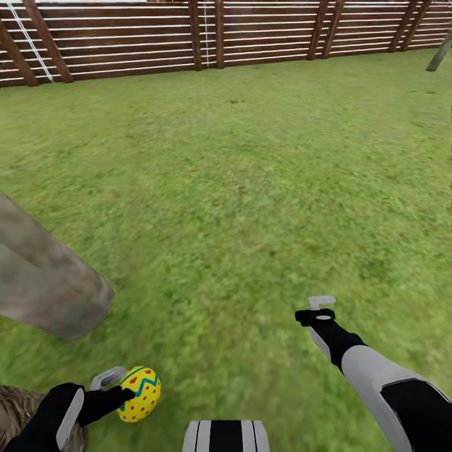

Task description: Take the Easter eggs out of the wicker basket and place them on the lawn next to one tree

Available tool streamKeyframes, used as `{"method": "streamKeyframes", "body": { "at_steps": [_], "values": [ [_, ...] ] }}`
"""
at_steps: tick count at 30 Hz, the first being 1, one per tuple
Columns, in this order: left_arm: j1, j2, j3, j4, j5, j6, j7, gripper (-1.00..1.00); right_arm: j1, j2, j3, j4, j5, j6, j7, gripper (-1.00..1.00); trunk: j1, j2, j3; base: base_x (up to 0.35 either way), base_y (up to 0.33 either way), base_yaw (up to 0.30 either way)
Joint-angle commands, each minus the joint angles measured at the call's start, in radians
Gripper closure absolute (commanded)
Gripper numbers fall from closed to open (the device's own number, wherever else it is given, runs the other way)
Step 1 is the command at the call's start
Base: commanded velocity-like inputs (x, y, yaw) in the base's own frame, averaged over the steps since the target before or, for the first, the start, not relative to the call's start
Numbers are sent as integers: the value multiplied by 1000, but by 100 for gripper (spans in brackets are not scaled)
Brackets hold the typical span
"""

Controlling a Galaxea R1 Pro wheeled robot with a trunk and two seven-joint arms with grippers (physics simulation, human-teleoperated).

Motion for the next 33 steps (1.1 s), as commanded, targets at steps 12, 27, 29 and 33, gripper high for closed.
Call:
{"method": "streamKeyframes", "body": {
  "at_steps": [12,27,29,33],
  "values": [
    [0,-1,1,2,4,6,-2,-100,0,7,9,26,-9,5,-5,-100,-6,3,46,-276,0,0],
    [0,0,0,-5,4,5,-4,-100,0,9,7,174,-11,1,0,-100,-12,6,104,-2,0,0],
    [0,0,0,-12,4,5,-6,-100,0,5,6,248,-11,-44,1,-100,-13,7,112,0,0,0],
    [0,0,1,-23,4,6,-8,-100,0,4,7,270,-11,-75,0,-100,-15,7,127,0,0,0]
  ]
}}
